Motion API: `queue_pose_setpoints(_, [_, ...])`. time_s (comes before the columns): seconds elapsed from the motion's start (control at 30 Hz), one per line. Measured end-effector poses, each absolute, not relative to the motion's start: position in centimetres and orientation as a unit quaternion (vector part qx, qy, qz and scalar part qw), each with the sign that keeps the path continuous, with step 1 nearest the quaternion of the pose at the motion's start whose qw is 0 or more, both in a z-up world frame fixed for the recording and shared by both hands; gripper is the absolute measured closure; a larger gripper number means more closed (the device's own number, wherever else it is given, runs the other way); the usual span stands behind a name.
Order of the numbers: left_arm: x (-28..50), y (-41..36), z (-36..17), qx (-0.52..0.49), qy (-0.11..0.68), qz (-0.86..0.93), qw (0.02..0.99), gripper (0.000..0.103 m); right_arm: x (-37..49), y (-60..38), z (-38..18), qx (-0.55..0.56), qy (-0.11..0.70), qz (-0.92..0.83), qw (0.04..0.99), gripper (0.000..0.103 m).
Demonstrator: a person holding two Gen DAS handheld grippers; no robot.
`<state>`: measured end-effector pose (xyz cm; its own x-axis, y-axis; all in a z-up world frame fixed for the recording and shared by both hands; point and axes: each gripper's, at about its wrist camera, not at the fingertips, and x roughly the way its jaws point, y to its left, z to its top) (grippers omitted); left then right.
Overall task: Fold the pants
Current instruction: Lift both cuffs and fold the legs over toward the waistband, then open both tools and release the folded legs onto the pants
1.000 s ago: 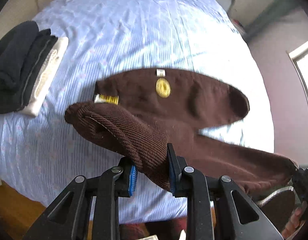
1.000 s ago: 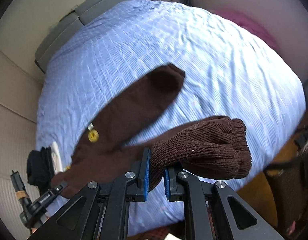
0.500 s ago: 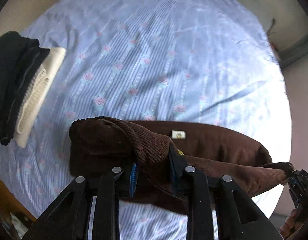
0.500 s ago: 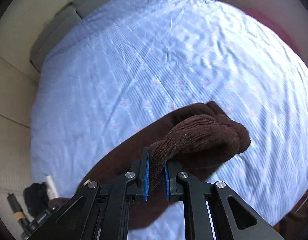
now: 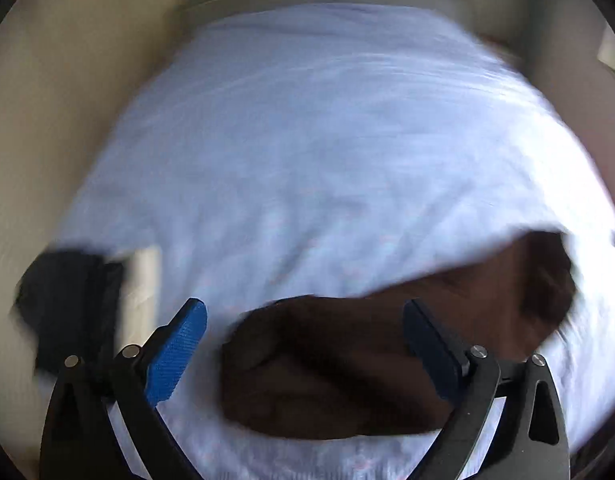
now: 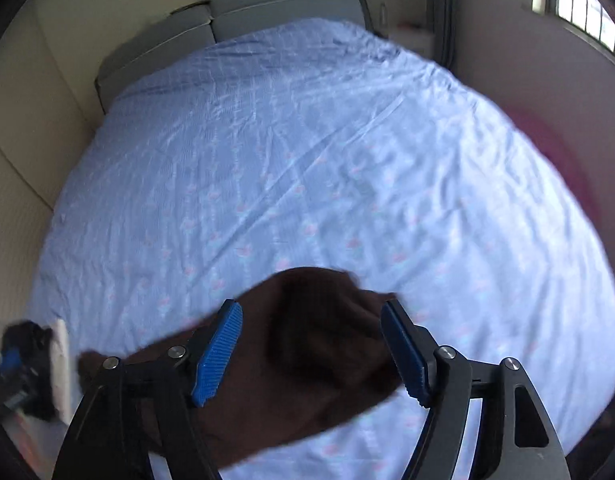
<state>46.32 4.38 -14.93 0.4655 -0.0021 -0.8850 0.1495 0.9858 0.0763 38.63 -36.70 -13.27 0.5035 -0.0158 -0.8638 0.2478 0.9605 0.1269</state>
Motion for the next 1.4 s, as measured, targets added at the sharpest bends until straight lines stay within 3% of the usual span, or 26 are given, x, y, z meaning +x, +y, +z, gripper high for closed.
queue_pose_setpoints(0.27, [49.5, -2.6, -22.7, 0.186, 0.551, -0.188, 0.791, 0.005, 38.2, -40.3, -22.6, 0.202, 0.573, -0.057, 0.792, 0.032])
queue_pose_setpoints(0.43, [52.0, -1.8, -27.3, 0.178, 0.608, -0.178, 0.753, 0.017, 40.6, -40.0, -26.1, 0.207, 0.590, -0.058, 0.779, 0.039])
queue_pose_setpoints(0.5, [52.0, -1.4, -29.0, 0.166, 0.630, -0.178, 0.737, 0.029, 41.9, -39.7, -27.4, 0.206, 0.601, -0.062, 0.769, 0.041])
queue_pose_setpoints(0.53, [52.0, -1.1, -29.8, 0.160, 0.644, -0.176, 0.727, 0.041, 42.3, -39.6, -27.9, 0.214, 0.604, -0.059, 0.766, 0.048])
queue_pose_setpoints(0.57, [52.0, -0.8, -30.2, 0.154, 0.650, -0.174, 0.723, 0.056, 42.6, -39.4, -28.0, 0.213, 0.607, -0.061, 0.763, 0.063])
queue_pose_setpoints(0.6, [52.0, -0.6, -30.2, 0.149, 0.652, -0.171, 0.723, 0.062, 42.8, -39.3, -28.1, 0.203, 0.613, -0.071, 0.761, 0.072])
queue_pose_setpoints(0.63, [51.9, -0.3, -30.0, 0.140, 0.653, -0.170, 0.724, 0.069, 42.7, -39.3, -27.9, 0.198, 0.615, -0.074, 0.759, 0.088])
queue_pose_setpoints(0.73, [51.3, 0.3, -27.6, 0.098, 0.644, -0.180, 0.737, 0.081, 40.6, -40.2, -24.9, 0.230, 0.589, -0.067, 0.772, 0.090])
queue_pose_setpoints(0.9, [51.2, -1.5, -25.2, 0.129, 0.607, -0.186, 0.762, 0.082, 37.1, -42.4, -20.9, 0.219, 0.560, -0.101, 0.793, 0.090])
queue_pose_setpoints(1.0, [53.6, -3.3, -27.6, 0.146, 0.622, -0.160, 0.752, 0.081, 38.8, -43.2, -23.2, 0.228, 0.579, -0.116, 0.774, 0.090])
queue_pose_setpoints(1.1, [55.9, -4.0, -31.1, 0.137, 0.662, -0.116, 0.727, 0.073, 41.0, -43.0, -26.2, 0.218, 0.613, -0.136, 0.747, 0.088])
queue_pose_setpoints(1.2, [56.2, -4.1, -29.3, 0.124, 0.651, -0.085, 0.744, 0.060, 40.2, -42.1, -23.9, 0.181, 0.598, -0.165, 0.764, 0.070])
queue_pose_setpoints(1.27, [55.4, -3.3, -26.3, 0.109, 0.613, -0.074, 0.779, 0.030, 38.3, -40.6, -20.0, 0.131, 0.561, -0.193, 0.795, 0.042])
queue_pose_setpoints(1.33, [53.2, -1.3, -22.5, 0.089, 0.569, -0.071, 0.815, 0.023, 36.3, -39.1, -16.8, 0.112, 0.524, -0.183, 0.824, 0.024])
queue_pose_setpoints(1.4, [50.8, 0.4, -20.6, 0.085, 0.556, -0.072, 0.824, 0.023, 35.1, -36.6, -15.3, 0.108, 0.523, -0.110, 0.838, 0.023])
